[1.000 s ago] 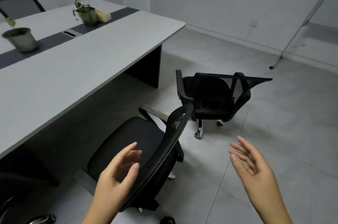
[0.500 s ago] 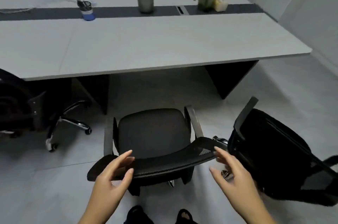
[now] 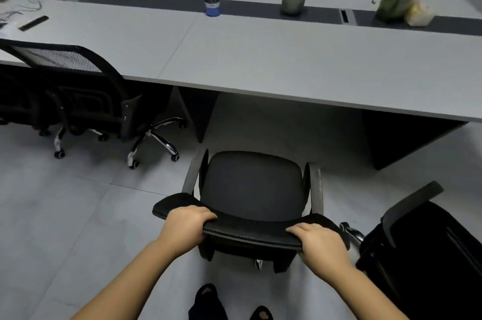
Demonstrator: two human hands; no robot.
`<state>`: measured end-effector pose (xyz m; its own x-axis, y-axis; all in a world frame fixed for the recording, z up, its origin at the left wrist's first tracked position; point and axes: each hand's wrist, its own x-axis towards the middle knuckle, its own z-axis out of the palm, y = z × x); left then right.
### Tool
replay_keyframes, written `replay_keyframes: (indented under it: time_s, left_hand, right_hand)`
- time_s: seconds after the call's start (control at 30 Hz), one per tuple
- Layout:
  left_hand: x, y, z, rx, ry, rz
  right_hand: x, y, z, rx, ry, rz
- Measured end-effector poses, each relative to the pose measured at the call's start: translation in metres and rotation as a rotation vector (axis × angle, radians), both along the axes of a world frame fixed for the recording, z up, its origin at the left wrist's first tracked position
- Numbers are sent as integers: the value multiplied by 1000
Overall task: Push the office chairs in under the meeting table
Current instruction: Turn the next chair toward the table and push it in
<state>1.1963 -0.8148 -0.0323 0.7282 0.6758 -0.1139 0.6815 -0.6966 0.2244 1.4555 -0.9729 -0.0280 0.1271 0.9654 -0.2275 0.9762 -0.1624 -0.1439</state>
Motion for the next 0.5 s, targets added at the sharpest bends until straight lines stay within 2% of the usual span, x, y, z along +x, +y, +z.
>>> replay_keyframes:
  time_s: [0.37, 0.5]
  left_hand:
    - [37, 74, 1, 30, -7, 71]
    - [57, 122, -1, 31, 58, 46]
  right_hand:
    - [35, 78, -3, 6, 3, -72]
    - [51, 126, -5, 12, 19, -41]
